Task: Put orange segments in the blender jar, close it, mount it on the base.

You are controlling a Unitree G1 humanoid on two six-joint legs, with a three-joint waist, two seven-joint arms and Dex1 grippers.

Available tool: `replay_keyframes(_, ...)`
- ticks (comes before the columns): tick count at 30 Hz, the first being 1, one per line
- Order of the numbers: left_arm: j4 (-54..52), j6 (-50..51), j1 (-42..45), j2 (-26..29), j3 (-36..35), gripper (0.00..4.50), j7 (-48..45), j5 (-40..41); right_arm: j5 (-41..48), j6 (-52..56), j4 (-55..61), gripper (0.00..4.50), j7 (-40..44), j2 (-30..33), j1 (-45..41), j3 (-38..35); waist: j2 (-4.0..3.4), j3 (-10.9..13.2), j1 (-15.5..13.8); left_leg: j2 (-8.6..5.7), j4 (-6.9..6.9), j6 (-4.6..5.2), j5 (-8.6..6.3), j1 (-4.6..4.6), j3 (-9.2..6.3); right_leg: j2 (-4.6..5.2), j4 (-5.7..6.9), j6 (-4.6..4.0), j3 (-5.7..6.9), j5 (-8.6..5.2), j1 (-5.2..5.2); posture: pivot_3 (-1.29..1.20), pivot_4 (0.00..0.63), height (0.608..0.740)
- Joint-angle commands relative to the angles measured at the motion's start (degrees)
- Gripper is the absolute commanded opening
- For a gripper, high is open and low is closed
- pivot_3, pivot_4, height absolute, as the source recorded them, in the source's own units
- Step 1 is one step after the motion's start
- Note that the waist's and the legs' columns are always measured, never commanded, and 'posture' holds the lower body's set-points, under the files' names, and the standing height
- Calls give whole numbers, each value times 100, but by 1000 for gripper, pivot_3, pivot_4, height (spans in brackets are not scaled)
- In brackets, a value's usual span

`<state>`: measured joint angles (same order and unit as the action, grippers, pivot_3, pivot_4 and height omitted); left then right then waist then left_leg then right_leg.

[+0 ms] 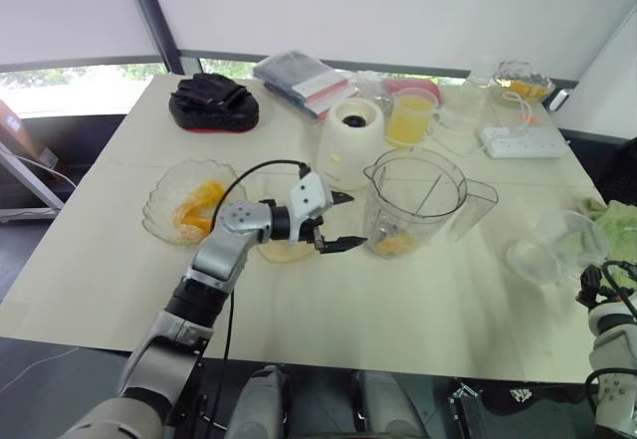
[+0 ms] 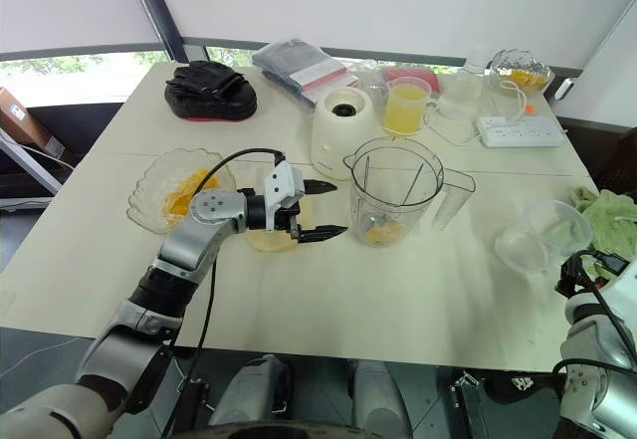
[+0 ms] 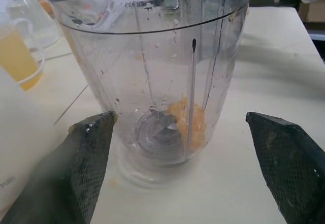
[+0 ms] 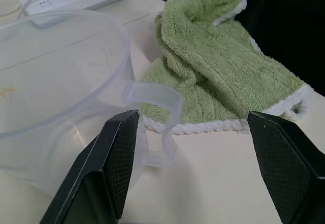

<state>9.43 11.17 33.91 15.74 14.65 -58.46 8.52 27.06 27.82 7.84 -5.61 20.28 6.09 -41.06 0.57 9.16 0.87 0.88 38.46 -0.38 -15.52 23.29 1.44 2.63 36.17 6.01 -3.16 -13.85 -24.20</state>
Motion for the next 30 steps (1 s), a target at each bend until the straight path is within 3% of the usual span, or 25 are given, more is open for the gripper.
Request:
replay_keyframes(1,-235,14,28,1,-32,4289,50,91,-123,-165,-115,3522,39,166,-119,-97,0,0,1,0,0,0,0,0,0,0,0,0,0,0,0,0,150,740)
replay_keyframes(17,-244,-4,79,58,-19,4289,77,43,-401,-561,-1191,3522,210,517,-816,-70,-1,1,12,-1,-1,0,0,-1,6,-1,-1,1,-2,1,0,0,150,740)
replay_keyframes(20,-265,1,81,73,-16,4317,91,36,-429,-622,-1328,2655,254,546,-912,-36,-1,1,18,-1,-1,0,0,-1,7,-1,-1,2,-2,1,0,0,150,740)
replay_keyframes(25,-290,-10,79,103,-9,4317,118,20,-468,-694,-1464,76,329,531,-968,5,-1,1,14,0,-1,0,0,-1,7,-1,-1,2,-2,1,0,0,150,740)
replay_keyframes(30,-302,-14,80,137,-3,4317,128,21,-472,-742,-1463,28,392,448,-955,48,0,1,-13,-2,-1,0,0,1,7,1,-5,3,1,0,4,0,150,740)
